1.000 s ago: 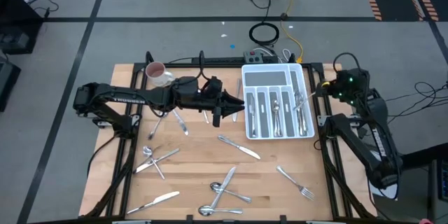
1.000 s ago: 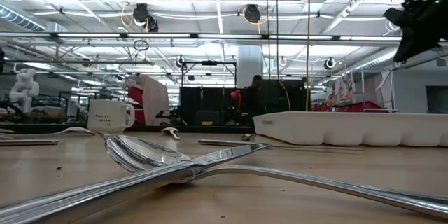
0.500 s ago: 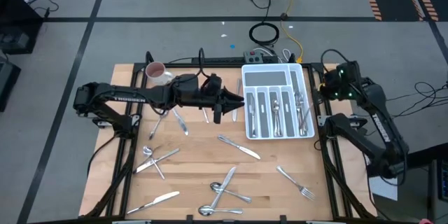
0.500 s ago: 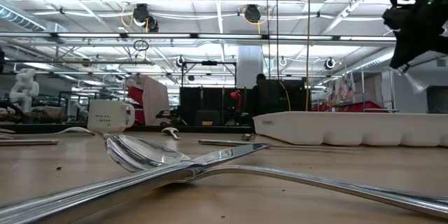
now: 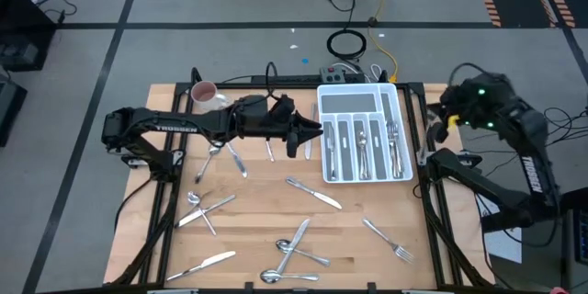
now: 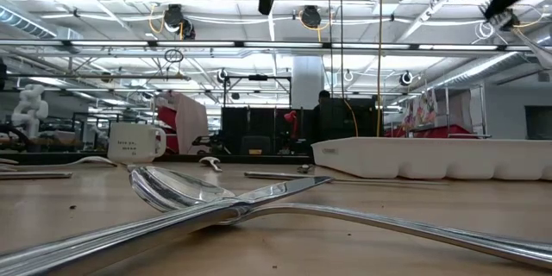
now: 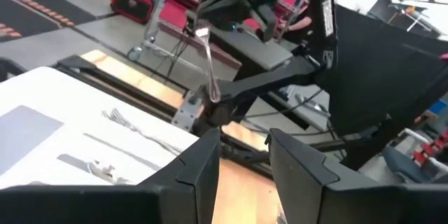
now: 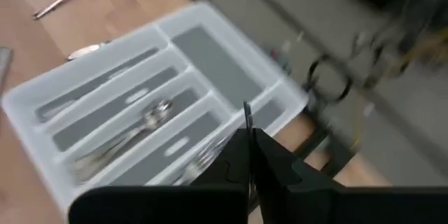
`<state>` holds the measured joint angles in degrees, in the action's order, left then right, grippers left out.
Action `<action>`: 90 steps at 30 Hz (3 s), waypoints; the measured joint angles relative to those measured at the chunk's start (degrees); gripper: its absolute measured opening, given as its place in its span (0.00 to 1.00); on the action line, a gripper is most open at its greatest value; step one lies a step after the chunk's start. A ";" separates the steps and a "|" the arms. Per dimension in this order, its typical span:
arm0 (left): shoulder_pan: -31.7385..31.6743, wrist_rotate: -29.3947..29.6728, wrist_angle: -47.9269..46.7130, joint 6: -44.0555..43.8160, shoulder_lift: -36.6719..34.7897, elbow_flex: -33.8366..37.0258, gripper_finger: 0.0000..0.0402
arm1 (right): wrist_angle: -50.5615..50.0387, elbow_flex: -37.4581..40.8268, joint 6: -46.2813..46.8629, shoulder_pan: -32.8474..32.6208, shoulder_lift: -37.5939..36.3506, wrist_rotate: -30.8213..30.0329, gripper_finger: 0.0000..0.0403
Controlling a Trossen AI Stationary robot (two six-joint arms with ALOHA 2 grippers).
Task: Sort silverware
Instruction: Put the middle fork in the right section of the silverware tray
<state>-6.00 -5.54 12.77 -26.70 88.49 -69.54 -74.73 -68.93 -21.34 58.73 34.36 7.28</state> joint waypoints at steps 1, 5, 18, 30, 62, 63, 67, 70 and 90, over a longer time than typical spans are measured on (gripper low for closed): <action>-0.06 0.11 0.57 -0.30 0.26 0.00 0.32 | 0.43 -1.27 -2.59 -0.05 0.02 -0.31 0.00; -0.57 0.18 3.81 -5.07 0.64 0.00 0.32 | 1.85 -5.01 -12.68 -0.03 -0.01 0.30 0.00; -1.77 -4.58 19.05 -17.98 4.31 -0.03 0.32 | 12.26 -7.73 -27.09 -0.02 2.30 16.11 0.00; -1.71 -3.69 20.00 -17.92 4.22 -0.02 0.32 | 0.48 -2.96 -33.89 -0.14 3.62 35.43 0.00; -1.49 -4.22 19.20 -15.88 4.23 -0.02 0.32 | 29.15 37.61 -15.00 7.77 1.82 20.04 0.00; -1.49 -4.53 19.19 -15.89 4.22 -0.02 0.32 | 29.13 37.60 -15.05 7.91 2.78 20.05 0.00; -1.46 -4.74 19.21 -15.89 4.22 -0.02 0.32 | 29.51 38.06 -15.00 8.41 7.33 19.63 0.00; -1.49 -4.76 19.21 -15.89 4.22 -0.02 0.32 | 29.95 38.36 -14.29 8.99 10.76 18.10 0.00; -1.46 -5.81 19.21 -15.91 4.22 -0.02 0.32 | 32.06 38.36 -11.89 9.59 18.41 13.59 0.09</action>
<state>-7.46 -11.35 31.99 -42.61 92.71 -69.56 -42.68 -30.57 -33.23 68.31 52.77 20.87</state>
